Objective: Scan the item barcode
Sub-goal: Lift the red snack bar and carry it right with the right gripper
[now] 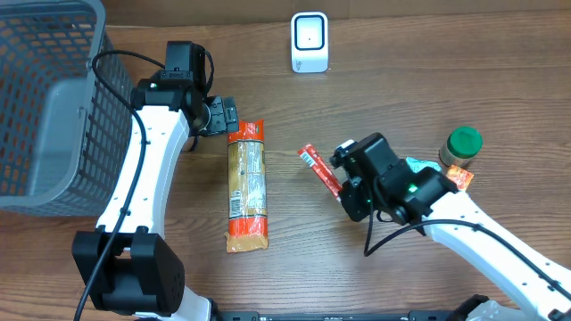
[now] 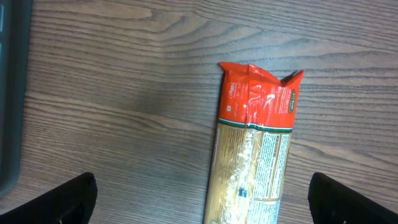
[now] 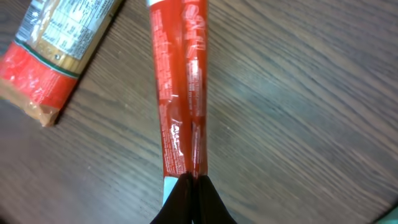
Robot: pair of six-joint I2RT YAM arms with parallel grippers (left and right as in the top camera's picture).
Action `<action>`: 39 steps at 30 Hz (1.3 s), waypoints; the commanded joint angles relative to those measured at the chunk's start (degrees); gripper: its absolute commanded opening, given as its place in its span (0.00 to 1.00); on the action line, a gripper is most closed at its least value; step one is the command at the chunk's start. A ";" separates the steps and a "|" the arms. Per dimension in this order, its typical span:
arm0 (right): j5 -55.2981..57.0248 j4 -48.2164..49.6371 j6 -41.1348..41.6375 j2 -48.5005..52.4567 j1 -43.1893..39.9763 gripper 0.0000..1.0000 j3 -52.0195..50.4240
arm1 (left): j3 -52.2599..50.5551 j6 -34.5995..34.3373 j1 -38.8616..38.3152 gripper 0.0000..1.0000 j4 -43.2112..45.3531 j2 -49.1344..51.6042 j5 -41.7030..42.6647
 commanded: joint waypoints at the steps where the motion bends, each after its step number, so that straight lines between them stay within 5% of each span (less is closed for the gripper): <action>1: -9.84 -1.55 -7.39 -4.98 -3.13 0.03 0.09 | 0.87 0.26 -0.02 1.00 0.00 -0.70 -0.42; 21: -20.31 -8.55 -29.18 -8.74 -6.10 0.04 0.09 | 0.87 0.26 -0.02 1.00 0.00 -0.70 -0.42; 31: -18.08 -8.35 -29.03 -8.74 -6.10 0.04 0.09 | 0.87 0.26 -0.02 1.00 0.00 -0.70 -0.42; 39: -3.85 -4.17 -18.29 -8.74 -6.10 0.03 4.35 | 0.87 0.26 -0.02 1.00 0.02 -0.70 -0.42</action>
